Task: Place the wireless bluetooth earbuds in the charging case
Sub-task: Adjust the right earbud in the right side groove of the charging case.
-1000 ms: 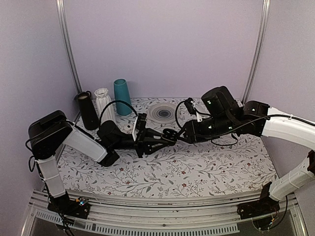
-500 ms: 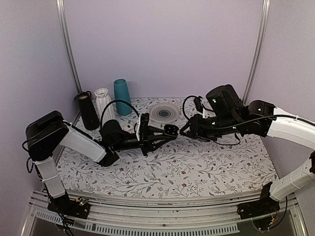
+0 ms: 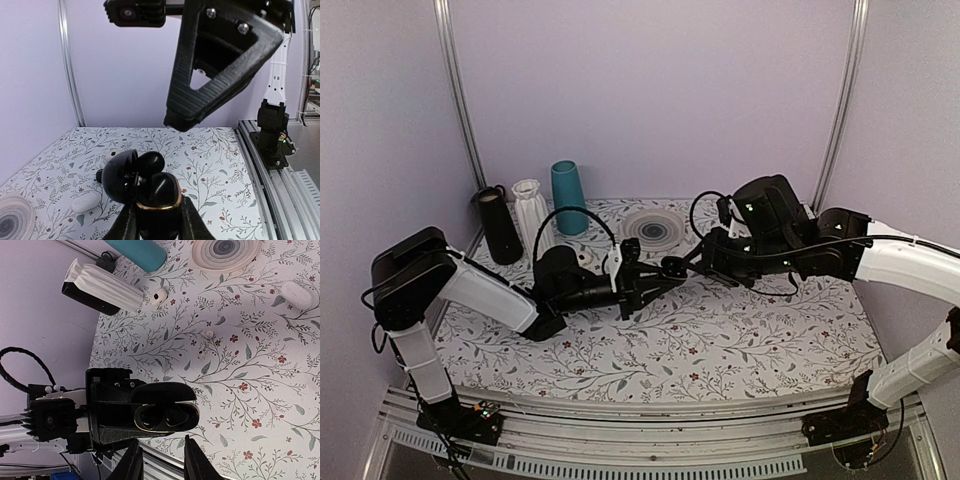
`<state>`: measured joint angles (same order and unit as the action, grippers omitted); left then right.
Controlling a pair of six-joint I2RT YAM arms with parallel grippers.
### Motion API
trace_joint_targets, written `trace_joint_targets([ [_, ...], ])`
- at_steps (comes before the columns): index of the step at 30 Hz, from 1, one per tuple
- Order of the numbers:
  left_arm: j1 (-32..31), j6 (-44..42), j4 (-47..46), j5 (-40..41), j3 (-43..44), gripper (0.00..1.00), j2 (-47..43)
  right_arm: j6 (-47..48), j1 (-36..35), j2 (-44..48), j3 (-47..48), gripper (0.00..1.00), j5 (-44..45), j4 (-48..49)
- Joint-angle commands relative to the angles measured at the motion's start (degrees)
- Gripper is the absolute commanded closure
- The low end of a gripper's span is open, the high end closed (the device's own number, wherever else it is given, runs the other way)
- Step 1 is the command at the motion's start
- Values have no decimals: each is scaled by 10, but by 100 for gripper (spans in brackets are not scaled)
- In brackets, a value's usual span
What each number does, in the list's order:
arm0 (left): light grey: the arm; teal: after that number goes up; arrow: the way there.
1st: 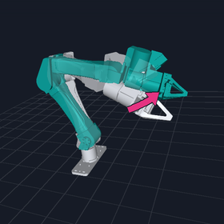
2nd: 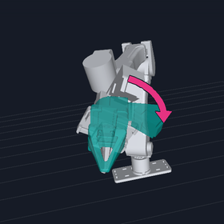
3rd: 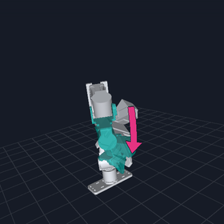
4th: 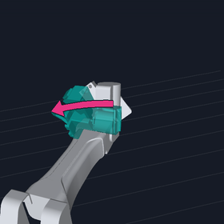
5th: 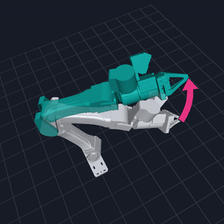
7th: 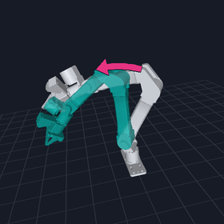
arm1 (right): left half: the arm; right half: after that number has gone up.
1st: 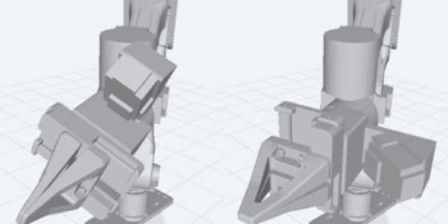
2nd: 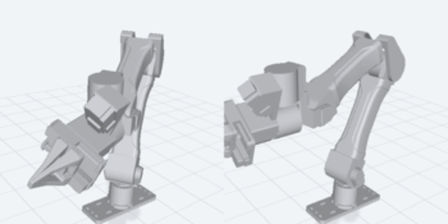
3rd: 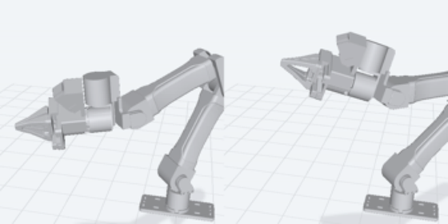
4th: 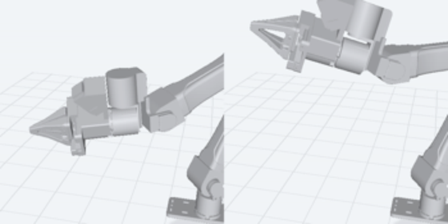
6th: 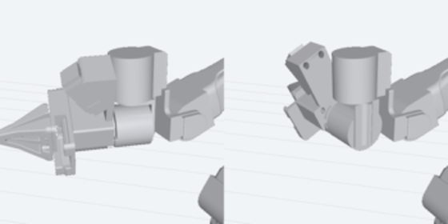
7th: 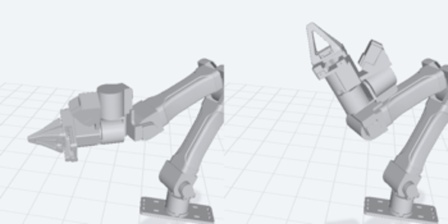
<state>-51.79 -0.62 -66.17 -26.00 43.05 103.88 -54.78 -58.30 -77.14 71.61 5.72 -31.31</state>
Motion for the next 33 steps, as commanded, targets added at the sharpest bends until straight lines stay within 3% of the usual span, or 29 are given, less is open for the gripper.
trace_joint_targets([
  [1, -11, -28, 25, 17, 22, 100, -21, -8, -4, 1, -19, 72, 19, 18],
  [17, -39, -41, 47, 26, 41, 100, -14, -24, -4, 38, -78, 71, 44, 52],
  [33, -45, -47, 60, 19, 50, 100, -15, -17, -4, 36, -79, 71, 44, 56],
])
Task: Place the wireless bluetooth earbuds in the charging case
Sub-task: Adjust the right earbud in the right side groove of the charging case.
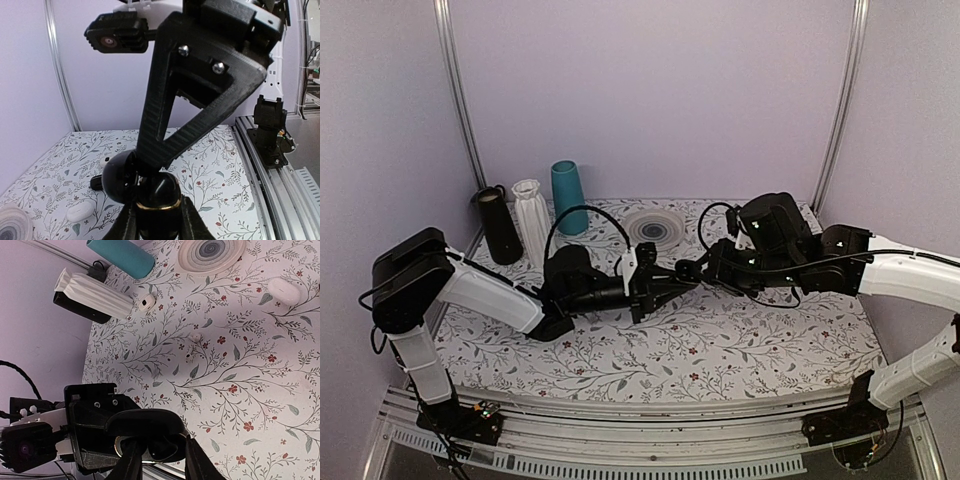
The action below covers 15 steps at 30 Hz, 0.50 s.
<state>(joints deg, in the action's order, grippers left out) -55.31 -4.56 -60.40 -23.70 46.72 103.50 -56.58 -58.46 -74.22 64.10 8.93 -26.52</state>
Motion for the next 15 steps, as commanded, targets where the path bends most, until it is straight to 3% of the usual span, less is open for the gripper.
trace_joint_targets([
  [1, -11, -7, 2, -5, 14, 100, -11, 1, -3, 7, -5, 71, 13, 8],
  [9, -13, -8, 4, -13, 15, 100, -17, 5, -3, 7, -9, 76, 25, 2],
  [15, -13, -5, 1, -17, 15, 100, -22, 19, -3, 1, -10, 86, 17, -1],
])
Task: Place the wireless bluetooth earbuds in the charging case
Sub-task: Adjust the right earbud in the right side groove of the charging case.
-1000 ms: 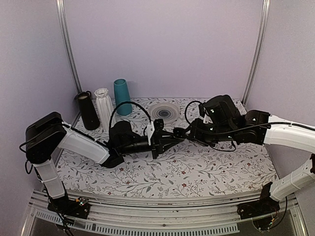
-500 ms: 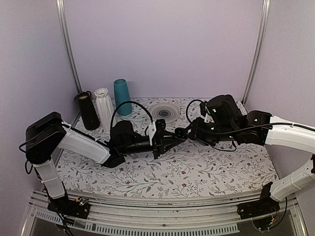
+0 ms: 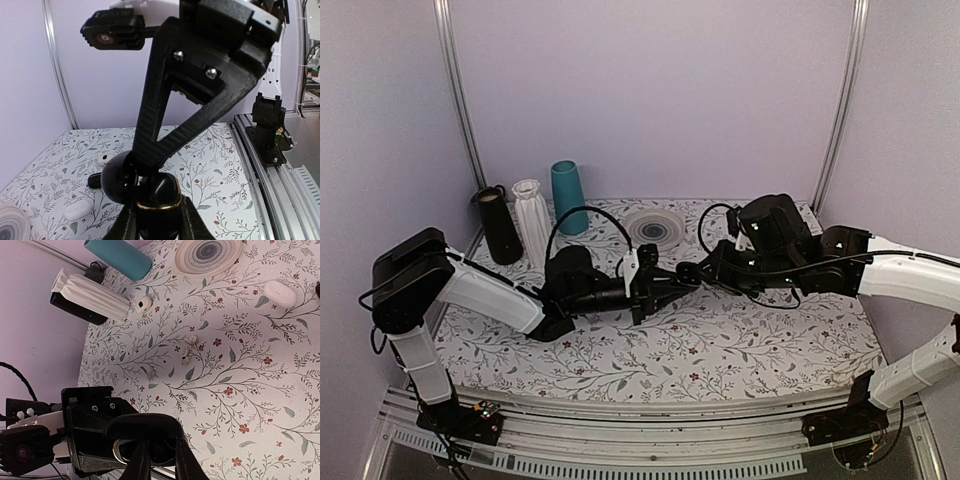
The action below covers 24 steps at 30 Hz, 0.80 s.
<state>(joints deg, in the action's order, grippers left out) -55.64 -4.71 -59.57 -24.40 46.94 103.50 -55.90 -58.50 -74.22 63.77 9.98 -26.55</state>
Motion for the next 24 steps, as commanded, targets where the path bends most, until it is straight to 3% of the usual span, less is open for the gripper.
trace_joint_targets([
  [1, -10, -3, -7, -11, 13, 100, -23, 14, -3, 2, -7, 88, 5, -2],
  [12, -1, 27, -29, -38, 8, 100, -31, 70, -2, 0, -2, 94, -23, -11],
  [24, 34, 121, -138, -92, -18, 100, -19, 112, -3, 0, -2, 94, -57, -25],
])
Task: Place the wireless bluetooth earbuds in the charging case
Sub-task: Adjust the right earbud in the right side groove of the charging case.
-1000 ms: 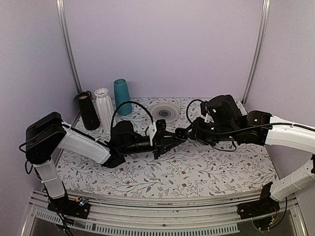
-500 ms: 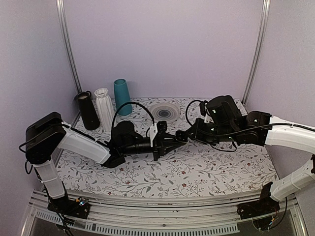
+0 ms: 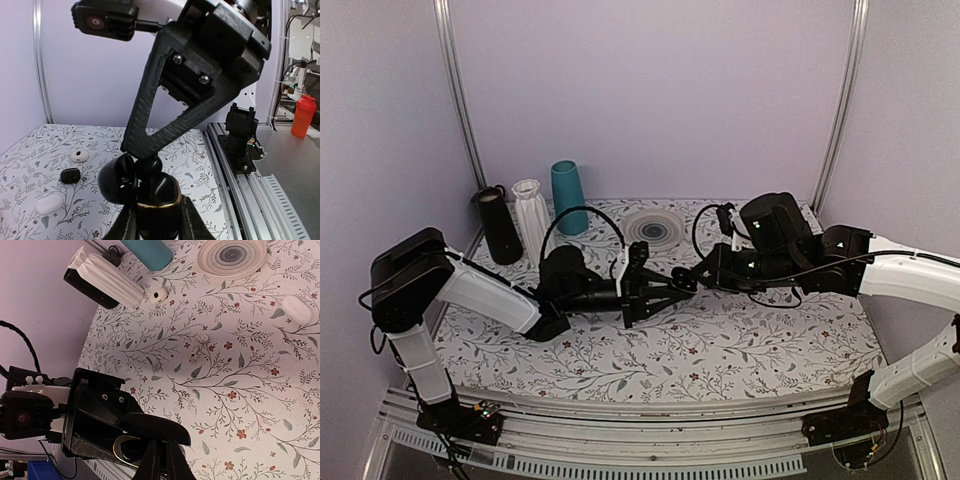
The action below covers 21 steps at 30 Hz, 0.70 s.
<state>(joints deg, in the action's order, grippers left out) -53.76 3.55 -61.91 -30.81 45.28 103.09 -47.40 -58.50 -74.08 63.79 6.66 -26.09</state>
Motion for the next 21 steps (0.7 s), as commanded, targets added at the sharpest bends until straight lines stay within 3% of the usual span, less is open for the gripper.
trace_joint_targets([
  [1, 16, 42, -118, -31, -2, 100, -14, 29, -3, 0, -3, 94, -25, -30],
  [21, 33, 96, -174, -86, -5, 100, 0, 85, -2, 12, 2, 93, -70, -43],
])
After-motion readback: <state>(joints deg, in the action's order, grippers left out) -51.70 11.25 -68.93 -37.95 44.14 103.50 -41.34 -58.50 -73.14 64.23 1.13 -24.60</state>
